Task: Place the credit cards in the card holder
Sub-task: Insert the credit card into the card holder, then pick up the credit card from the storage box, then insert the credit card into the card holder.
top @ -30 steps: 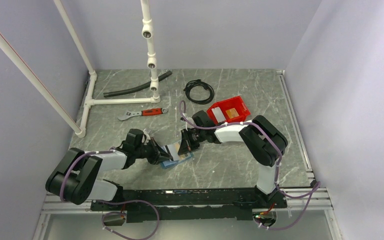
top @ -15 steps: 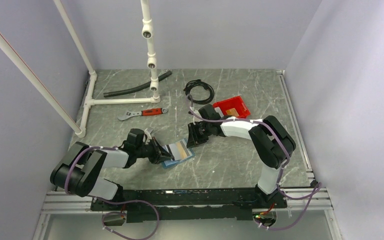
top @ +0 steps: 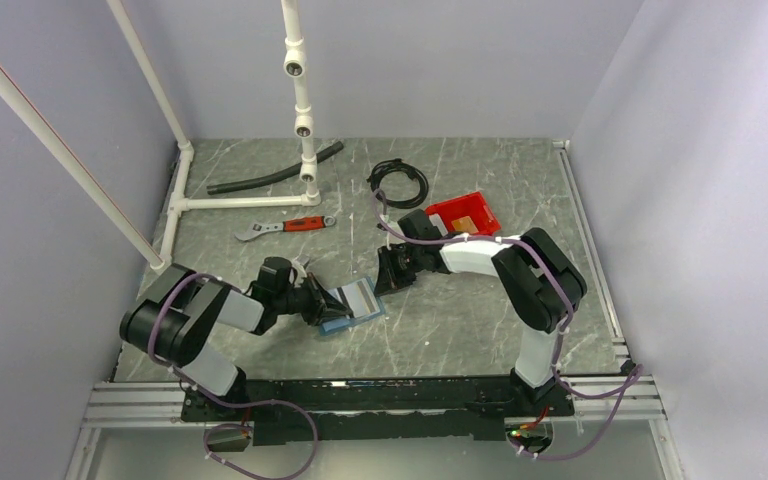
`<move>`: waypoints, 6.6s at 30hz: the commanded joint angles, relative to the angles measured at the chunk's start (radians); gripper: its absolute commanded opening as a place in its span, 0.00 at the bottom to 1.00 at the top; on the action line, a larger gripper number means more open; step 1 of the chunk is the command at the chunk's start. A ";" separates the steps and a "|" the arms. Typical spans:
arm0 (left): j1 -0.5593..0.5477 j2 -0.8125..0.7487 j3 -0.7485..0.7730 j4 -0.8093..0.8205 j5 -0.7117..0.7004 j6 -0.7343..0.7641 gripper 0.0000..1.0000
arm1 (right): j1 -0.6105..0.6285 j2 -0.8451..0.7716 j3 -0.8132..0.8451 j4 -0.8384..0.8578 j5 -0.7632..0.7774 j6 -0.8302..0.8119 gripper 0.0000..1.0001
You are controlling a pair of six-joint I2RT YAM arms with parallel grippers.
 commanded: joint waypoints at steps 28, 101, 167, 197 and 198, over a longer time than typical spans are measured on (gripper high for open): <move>-0.257 -0.118 0.389 -0.814 -0.432 0.230 0.82 | 0.031 -0.003 -0.036 0.046 -0.033 0.026 0.06; -0.349 -0.587 0.354 -0.868 -0.348 0.402 0.99 | -0.459 0.031 0.391 -0.396 -0.019 -0.232 0.89; -0.156 -0.427 0.204 -1.056 -0.619 0.305 0.41 | 0.026 -0.074 -0.095 0.357 -0.222 0.363 0.00; -0.156 -0.483 0.140 -0.997 -0.538 0.263 0.33 | 0.088 0.047 -0.106 0.531 -0.032 0.329 0.00; -0.156 -0.485 0.140 -0.999 -0.540 0.264 0.33 | 0.088 0.053 -0.113 0.553 -0.035 0.331 0.00</move>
